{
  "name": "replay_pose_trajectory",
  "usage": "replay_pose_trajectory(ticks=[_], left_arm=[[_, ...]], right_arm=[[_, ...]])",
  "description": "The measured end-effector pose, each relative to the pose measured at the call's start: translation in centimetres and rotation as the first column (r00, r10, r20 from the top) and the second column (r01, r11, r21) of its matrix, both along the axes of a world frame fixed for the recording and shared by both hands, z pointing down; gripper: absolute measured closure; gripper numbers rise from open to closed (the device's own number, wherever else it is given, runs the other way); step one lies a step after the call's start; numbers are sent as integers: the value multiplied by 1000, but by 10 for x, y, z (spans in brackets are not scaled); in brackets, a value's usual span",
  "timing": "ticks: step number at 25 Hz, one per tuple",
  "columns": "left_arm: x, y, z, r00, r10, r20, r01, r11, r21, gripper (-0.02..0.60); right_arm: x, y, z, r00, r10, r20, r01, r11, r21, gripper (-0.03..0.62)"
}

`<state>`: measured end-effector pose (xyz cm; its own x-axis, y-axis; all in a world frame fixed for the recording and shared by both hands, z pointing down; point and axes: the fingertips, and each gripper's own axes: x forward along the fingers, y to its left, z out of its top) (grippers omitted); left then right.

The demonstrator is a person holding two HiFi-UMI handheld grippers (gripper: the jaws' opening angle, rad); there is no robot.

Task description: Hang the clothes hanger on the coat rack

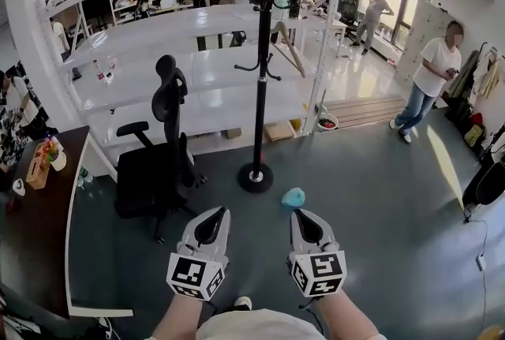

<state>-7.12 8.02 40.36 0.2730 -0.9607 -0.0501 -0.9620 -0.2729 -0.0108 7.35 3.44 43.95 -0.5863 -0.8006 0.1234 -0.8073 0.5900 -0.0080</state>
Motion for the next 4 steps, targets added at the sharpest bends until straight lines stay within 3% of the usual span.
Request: replay_pose_trajectory(ticks=[4], left_arm=[[-2, 2, 0, 1000, -3, 0, 3, 1000, -4, 581]], right_arm=[[-1, 2, 2, 1000, 1, -8, -1, 1000, -7, 569]])
